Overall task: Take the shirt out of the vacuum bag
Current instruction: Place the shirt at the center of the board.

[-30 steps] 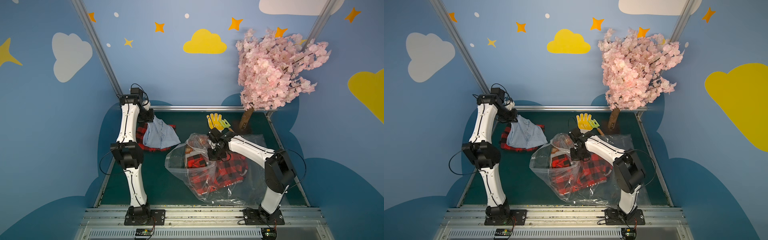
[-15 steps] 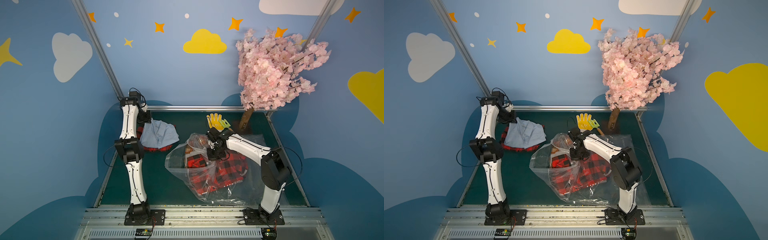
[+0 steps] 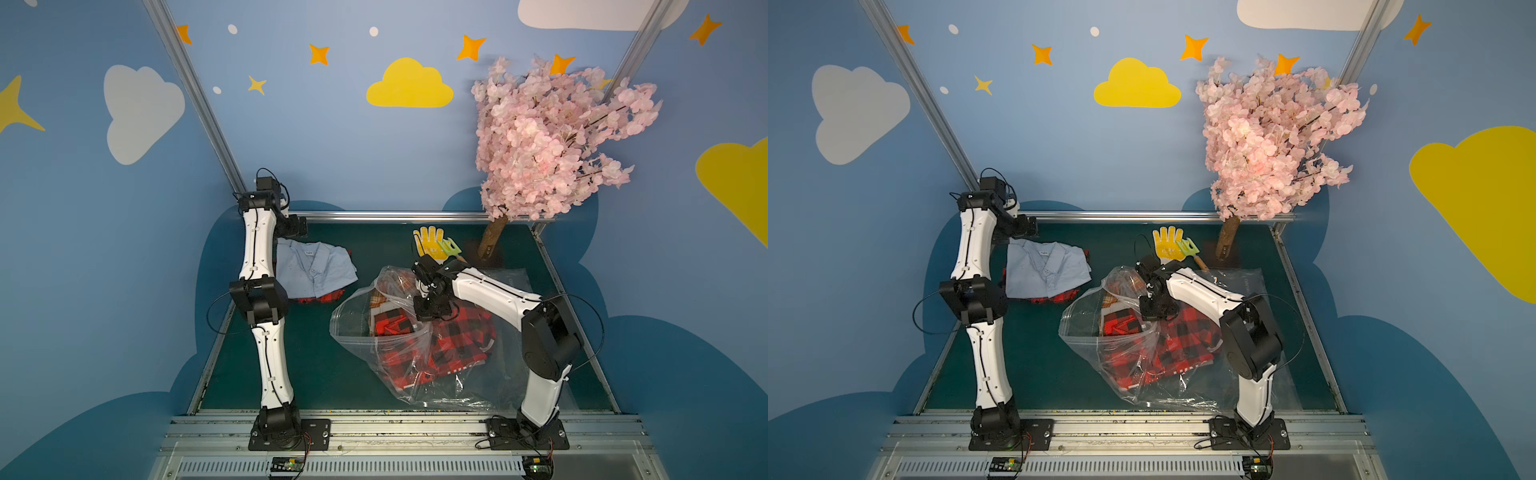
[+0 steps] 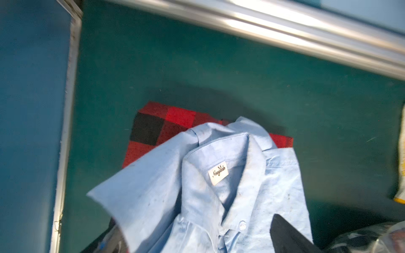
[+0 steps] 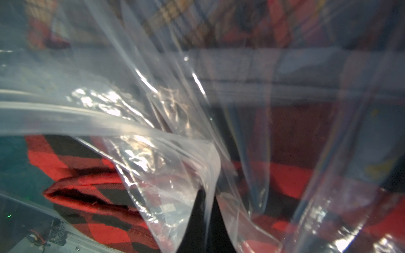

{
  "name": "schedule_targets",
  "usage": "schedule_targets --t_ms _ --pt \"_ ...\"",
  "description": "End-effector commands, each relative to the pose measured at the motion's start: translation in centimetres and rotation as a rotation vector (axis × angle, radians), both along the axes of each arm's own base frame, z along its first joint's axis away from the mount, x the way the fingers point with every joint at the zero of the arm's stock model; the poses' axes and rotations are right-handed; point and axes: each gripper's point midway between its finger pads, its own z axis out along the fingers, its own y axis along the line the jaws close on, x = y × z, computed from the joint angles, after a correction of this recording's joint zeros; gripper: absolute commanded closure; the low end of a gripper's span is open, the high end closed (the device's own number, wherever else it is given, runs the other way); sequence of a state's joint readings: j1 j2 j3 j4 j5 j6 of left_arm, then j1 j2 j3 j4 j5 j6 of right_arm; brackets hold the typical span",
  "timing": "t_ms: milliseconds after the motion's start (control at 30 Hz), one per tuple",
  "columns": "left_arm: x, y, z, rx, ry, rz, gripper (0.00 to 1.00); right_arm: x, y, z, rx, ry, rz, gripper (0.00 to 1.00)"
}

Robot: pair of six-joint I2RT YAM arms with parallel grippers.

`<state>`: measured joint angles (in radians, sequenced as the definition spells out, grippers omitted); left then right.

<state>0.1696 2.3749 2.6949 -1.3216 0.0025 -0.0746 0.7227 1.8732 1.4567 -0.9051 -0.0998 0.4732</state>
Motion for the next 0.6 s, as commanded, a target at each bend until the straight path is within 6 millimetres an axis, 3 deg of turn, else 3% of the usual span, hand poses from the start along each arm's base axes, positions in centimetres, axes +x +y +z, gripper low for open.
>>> schedule_targets --t_ms 0,67,133,267,400,567 --pt "-1.4 1.7 7.3 0.058 -0.162 0.087 0.0 -1.4 -0.6 0.6 -0.02 0.032 0.002 1.0" --pt "-2.4 1.8 8.4 0.023 -0.177 0.107 0.0 -1.4 -0.5 0.8 -0.016 0.027 0.003 1.0" --pt "-3.4 0.7 9.2 -0.043 -0.181 0.088 0.0 -1.5 -0.4 1.0 -0.016 0.024 0.004 1.0" --pt "-6.1 -1.3 9.0 -0.147 -0.148 0.083 0.0 -1.7 -0.4 1.2 -0.016 0.018 0.006 1.0" --pt "-8.8 -5.9 8.0 -0.369 -0.168 -0.012 0.0 -1.9 -0.2 1.6 -0.006 0.009 0.012 1.0" --pt "-13.5 -10.0 6.2 -0.597 -0.227 -0.046 0.0 -2.0 0.3 2.5 0.022 -0.006 0.017 1.0"
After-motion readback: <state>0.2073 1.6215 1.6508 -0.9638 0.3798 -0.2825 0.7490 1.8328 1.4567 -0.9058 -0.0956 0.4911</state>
